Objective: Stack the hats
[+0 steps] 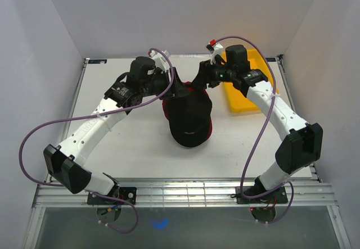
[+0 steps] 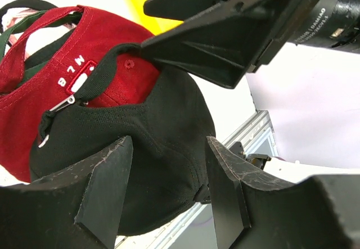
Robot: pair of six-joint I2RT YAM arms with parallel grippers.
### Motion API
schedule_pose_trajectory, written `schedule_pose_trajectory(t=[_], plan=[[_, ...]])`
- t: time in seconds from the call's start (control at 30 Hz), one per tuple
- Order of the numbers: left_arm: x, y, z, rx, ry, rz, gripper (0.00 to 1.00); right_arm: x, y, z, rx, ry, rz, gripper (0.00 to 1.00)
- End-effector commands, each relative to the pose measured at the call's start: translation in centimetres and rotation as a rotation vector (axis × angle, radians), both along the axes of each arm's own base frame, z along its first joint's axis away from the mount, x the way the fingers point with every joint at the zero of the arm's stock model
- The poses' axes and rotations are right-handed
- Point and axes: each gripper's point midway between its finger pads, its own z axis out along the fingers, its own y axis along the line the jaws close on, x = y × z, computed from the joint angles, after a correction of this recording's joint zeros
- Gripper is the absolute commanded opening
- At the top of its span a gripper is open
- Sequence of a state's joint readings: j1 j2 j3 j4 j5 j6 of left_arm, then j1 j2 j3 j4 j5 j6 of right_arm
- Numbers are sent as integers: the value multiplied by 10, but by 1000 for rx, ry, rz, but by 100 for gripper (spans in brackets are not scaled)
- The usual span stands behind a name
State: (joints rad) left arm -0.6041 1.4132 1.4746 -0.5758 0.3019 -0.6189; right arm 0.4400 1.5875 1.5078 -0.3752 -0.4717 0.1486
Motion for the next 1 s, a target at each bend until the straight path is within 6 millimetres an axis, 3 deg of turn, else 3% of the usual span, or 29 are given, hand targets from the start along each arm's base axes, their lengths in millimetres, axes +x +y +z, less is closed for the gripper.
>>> schedule_pose_trajectory(t=[0.0, 0.2, 0.4, 0.57, 0.97], plan=[[1, 5, 16, -10, -43, 10, 64, 5, 3, 12, -6, -41, 22, 61], [1, 4, 16, -4, -46, 5, 64, 8, 4, 5, -30, -30, 32, 51], [2, 4, 16, -1, -46, 2, 64, 9, -1, 0, -51, -31, 8, 51], [2, 3, 16, 0, -43, 0, 64, 3, -1, 15, -23, -68, 17, 58], [2, 2, 14, -1, -34, -3, 64, -8, 4, 15, -28, -70, 65, 58]])
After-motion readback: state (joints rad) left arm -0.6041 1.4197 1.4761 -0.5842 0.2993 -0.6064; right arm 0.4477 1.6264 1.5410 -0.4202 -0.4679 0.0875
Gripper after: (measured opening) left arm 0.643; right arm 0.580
